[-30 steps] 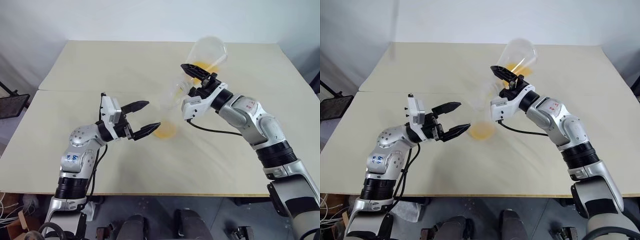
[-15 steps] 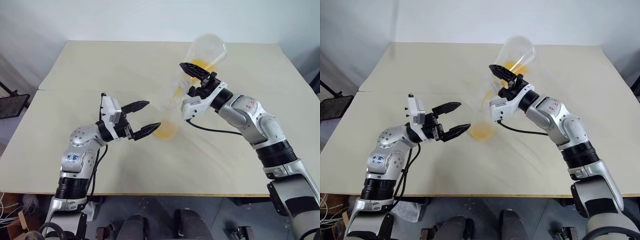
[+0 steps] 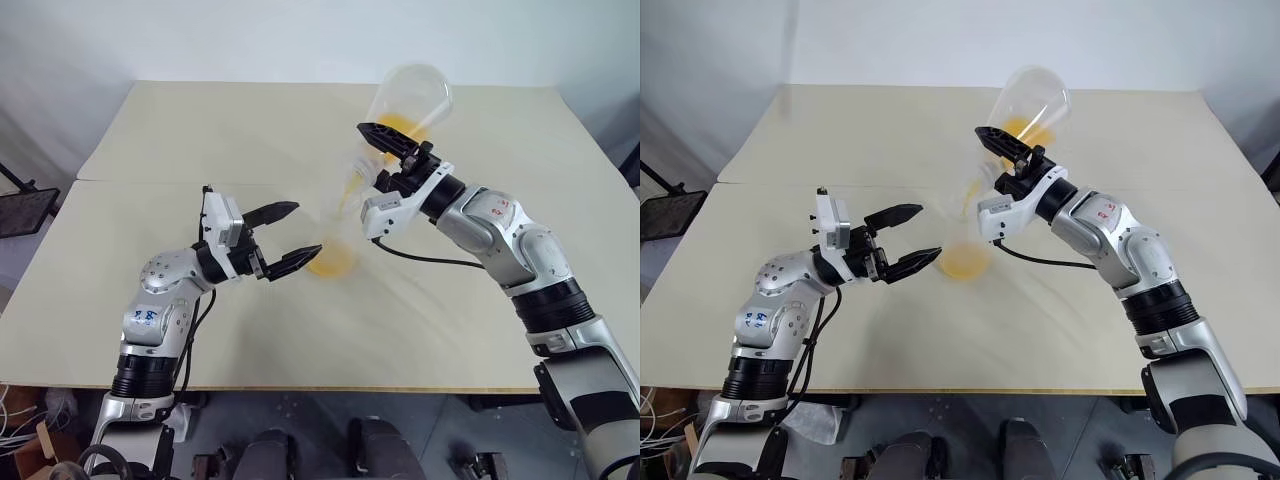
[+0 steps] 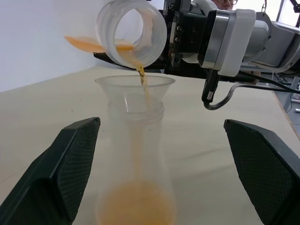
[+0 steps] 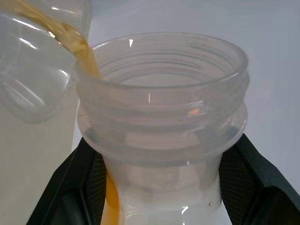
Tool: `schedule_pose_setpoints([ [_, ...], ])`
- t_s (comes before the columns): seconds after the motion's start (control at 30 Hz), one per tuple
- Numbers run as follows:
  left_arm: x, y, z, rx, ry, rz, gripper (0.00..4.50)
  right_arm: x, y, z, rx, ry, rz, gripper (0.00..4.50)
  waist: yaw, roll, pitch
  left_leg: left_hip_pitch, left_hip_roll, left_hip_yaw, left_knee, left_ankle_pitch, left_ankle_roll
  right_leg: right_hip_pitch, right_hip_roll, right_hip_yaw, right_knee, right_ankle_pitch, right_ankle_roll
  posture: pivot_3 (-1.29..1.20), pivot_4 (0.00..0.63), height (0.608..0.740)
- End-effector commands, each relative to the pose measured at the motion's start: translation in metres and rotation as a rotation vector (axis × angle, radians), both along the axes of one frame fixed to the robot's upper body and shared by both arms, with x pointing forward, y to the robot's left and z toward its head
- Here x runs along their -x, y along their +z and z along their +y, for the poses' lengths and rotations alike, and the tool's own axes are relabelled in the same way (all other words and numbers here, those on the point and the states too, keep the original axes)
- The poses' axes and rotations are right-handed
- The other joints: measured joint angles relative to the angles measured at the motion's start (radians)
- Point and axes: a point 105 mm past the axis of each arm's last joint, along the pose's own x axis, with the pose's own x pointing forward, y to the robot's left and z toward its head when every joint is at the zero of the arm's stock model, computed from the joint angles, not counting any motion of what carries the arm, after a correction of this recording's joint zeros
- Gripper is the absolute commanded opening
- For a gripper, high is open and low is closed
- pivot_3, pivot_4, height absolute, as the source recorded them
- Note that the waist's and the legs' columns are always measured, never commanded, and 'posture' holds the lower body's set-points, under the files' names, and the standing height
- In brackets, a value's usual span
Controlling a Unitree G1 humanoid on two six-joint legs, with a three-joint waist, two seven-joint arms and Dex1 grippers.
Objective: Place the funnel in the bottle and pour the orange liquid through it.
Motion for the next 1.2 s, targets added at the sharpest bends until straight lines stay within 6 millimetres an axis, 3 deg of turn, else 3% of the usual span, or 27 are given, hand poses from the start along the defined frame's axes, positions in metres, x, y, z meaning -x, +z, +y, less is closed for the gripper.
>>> schedule_pose_setpoints([
  [0.03,0.0059,0.0189,-0.0035,0.026,-0.024,-0.076,4.5,0.0063,0.022,0.0004,-0.031,0.02,-0.073,2.72,0.0,0.0,0.0,0.0,0.0,0.0,0.0,0.0,0.0,0.0,0.0,0.0,0.0,0.0,0.0,0.0,0.15,0.74],
  [1.2,0.005,0.0191,-0.0046,0.037,-0.024,-0.078,4.5,0.006,0.0226,-0.0011,-0.012,0.03,-0.101,2.72,0.0,0.0,0.0,0.0,0.0,0.0,0.0,0.0,0.0,0.0,0.0,0.0,0.0,0.0,0.0,0.0,0.15,0.74],
])
